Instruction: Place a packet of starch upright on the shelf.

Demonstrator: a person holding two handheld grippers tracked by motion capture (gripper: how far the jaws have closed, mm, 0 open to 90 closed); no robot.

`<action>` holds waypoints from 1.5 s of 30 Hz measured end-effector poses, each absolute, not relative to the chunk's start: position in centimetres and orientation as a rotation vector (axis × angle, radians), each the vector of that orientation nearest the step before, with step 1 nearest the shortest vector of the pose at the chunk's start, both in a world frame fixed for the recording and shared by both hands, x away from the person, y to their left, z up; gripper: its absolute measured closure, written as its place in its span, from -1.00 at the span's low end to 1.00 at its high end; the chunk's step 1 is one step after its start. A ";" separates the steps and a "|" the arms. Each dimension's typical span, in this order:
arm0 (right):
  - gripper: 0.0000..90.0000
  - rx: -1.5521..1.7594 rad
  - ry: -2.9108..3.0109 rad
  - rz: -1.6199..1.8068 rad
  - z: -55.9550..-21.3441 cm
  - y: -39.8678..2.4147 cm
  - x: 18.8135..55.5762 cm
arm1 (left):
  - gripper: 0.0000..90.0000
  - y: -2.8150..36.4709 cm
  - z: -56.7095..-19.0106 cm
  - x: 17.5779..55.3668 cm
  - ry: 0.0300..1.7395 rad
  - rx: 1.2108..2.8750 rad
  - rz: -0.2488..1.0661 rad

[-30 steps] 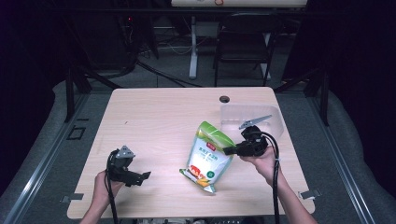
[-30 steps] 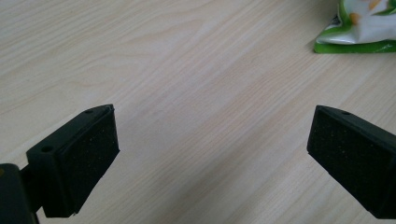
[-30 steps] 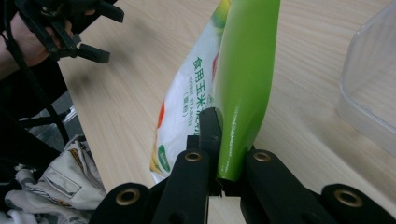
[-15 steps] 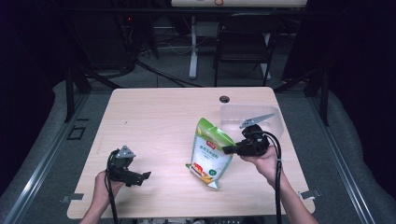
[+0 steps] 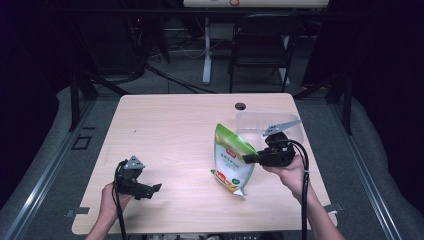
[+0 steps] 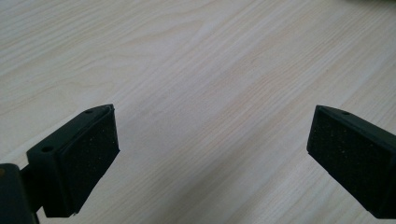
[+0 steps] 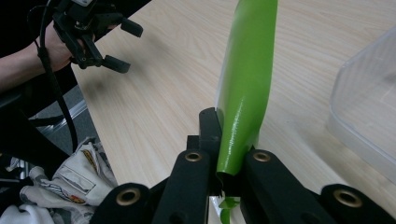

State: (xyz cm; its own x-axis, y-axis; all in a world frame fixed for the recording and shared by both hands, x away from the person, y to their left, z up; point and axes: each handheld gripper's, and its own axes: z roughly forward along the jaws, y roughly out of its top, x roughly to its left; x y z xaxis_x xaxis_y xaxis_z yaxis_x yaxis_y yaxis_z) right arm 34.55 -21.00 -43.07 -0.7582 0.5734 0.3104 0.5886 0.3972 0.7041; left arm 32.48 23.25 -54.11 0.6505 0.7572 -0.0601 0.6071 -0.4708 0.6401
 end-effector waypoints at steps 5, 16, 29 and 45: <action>1.00 -1.101 -2.606 -1.342 -42.8 -21.5 34.5 | -0.95 23.3 -54.1 32.5 1.053 2.234 0.302; 1.00 -1.133 -2.613 -1.365 -41.7 -22.9 34.5 | -0.95 23.3 -54.1 32.5 1.062 2.231 0.304; 1.00 -1.179 -2.613 -1.386 -40.6 -25.2 34.2 | -0.95 23.3 -54.1 32.5 1.052 2.238 0.303; 1.00 -1.333 -2.590 -1.458 -38.9 -29.5 33.8 | -0.95 23.2 -54.1 32.5 1.048 2.242 0.304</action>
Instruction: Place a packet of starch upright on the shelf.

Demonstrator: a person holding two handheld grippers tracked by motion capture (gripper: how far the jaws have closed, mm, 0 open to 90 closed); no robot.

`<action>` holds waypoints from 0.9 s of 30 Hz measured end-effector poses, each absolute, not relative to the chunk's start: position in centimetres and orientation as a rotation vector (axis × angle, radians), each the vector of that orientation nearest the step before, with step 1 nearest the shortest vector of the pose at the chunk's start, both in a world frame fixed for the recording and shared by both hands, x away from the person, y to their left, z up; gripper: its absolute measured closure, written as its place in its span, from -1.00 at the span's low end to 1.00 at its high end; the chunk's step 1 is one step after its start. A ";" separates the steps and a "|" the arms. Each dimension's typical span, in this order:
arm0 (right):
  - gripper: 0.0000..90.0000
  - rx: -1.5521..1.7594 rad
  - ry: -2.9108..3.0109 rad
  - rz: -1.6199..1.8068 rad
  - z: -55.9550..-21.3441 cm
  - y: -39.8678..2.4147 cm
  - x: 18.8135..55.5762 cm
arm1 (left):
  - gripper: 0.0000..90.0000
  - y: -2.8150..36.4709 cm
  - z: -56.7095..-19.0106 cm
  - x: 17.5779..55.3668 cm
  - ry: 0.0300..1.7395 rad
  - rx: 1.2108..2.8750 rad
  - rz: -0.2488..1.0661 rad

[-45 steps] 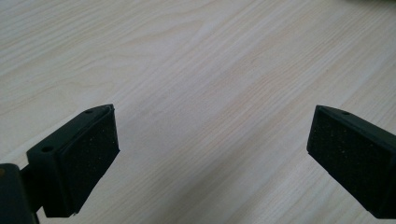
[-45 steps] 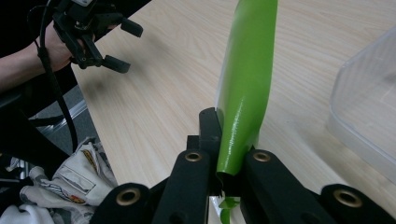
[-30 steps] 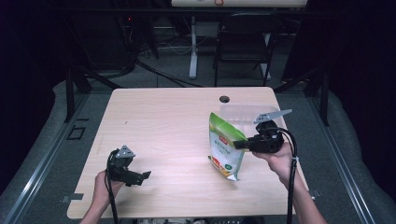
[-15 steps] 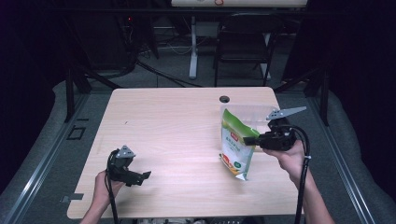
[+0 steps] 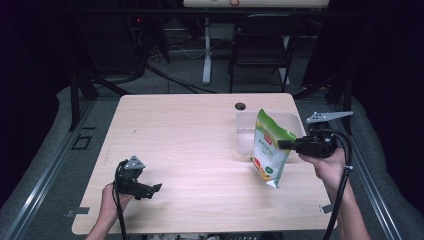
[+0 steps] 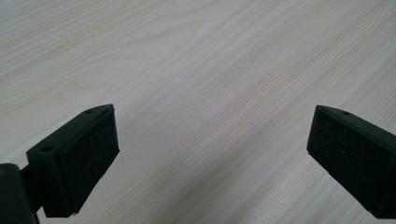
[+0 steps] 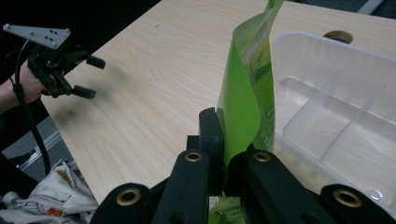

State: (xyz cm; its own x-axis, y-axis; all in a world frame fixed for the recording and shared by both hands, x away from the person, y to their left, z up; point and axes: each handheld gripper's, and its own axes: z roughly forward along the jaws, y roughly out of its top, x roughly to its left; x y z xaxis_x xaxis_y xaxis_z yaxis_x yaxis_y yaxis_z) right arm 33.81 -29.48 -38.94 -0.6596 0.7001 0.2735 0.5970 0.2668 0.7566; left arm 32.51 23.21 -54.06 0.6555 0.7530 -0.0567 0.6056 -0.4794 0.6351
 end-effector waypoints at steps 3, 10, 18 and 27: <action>1.00 1.259 2.370 1.371 -38.6 -30.1 33.9 | -0.95 23.2 -54.0 32.5 1.049 2.242 0.306; 1.00 1.281 2.303 1.394 -37.6 -31.4 34.1 | -0.95 23.2 -54.1 32.5 1.051 2.241 0.303; 1.00 1.298 2.255 1.414 -36.5 -32.6 34.6 | -0.95 23.2 -54.0 32.5 1.048 2.242 0.304; 1.00 1.334 2.193 1.458 -35.5 -33.9 35.3 | -0.95 23.1 -54.0 32.5 1.047 2.241 0.301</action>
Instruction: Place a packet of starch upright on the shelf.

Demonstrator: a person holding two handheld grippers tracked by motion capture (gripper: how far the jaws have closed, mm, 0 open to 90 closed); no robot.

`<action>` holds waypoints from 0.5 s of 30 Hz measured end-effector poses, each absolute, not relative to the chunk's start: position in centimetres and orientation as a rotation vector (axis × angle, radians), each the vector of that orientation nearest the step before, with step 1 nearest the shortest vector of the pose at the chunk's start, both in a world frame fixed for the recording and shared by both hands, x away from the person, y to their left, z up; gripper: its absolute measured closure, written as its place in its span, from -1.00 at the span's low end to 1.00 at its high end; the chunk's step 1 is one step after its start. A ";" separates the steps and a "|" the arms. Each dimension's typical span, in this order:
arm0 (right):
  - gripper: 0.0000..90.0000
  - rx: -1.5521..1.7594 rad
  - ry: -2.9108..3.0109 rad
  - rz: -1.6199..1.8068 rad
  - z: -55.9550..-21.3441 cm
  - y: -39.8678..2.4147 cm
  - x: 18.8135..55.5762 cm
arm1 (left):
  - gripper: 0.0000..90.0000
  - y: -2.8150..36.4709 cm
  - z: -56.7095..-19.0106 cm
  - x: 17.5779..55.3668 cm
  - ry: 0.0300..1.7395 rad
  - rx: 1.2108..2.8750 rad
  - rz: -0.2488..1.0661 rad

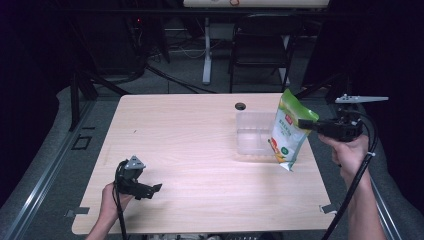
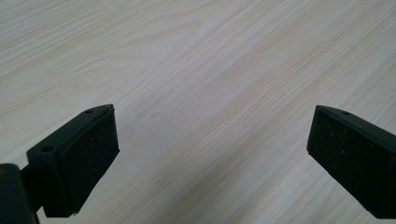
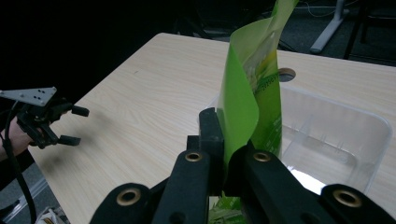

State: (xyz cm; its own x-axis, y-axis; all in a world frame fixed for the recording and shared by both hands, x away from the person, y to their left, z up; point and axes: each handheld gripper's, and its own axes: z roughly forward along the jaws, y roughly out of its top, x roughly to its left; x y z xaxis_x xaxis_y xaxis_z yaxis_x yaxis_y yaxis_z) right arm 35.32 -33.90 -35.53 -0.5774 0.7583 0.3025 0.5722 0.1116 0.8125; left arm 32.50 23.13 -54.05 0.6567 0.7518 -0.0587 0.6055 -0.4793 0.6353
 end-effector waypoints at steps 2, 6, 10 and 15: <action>1.00 1.347 2.174 1.458 -35.3 -34.2 35.5 | -0.95 23.1 -54.0 32.5 1.046 2.241 0.302; 1.00 1.370 2.131 1.458 -34.8 -34.8 36.0 | -0.95 23.1 -54.1 32.5 1.046 2.242 0.301; 1.00 1.401 2.087 1.469 -34.6 -35.3 36.4 | -0.95 23.2 -54.0 32.5 1.041 2.247 0.291; 1.00 1.452 2.025 1.484 -34.8 -36.1 37.1 | -0.95 23.2 -54.0 32.5 1.040 2.250 0.289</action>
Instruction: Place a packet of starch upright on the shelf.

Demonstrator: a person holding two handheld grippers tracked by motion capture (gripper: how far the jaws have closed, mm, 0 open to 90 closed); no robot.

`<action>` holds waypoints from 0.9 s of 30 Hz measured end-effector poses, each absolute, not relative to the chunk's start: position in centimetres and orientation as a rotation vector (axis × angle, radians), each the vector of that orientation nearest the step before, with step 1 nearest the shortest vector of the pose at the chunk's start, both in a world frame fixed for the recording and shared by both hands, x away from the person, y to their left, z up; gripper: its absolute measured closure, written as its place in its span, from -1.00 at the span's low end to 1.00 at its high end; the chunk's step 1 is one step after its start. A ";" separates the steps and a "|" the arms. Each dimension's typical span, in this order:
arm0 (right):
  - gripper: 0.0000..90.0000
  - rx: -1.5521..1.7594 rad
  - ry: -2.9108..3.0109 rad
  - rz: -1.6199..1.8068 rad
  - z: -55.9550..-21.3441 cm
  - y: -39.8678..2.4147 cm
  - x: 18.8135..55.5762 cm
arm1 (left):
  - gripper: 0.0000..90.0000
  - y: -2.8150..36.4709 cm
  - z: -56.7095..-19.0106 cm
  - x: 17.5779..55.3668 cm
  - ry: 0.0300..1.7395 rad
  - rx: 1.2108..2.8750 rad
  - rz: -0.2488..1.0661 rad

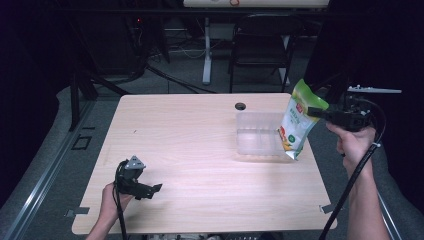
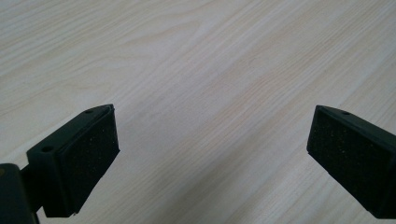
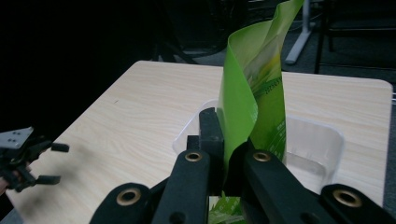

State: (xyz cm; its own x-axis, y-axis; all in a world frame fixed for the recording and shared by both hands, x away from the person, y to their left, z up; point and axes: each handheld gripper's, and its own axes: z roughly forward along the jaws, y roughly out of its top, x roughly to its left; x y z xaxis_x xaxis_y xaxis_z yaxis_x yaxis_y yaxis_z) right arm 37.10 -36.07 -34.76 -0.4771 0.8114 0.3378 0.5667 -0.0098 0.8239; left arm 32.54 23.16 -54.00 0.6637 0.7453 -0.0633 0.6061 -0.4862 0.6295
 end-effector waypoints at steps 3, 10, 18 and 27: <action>1.00 1.472 1.993 1.473 -34.9 -36.3 37.5 | -0.95 23.1 -54.1 32.5 1.043 2.241 0.303; 1.00 1.515 1.929 1.423 -35.8 -36.4 38.5 | -0.95 23.1 -54.1 32.5 1.042 2.240 0.310; 1.00 1.542 1.894 1.409 -36.6 -36.1 39.6 | -0.95 23.1 -54.1 32.5 1.041 2.240 0.311; 1.00 1.568 1.864 1.395 -37.7 -35.7 40.6 | -0.95 23.1 -54.0 32.5 1.040 2.244 0.304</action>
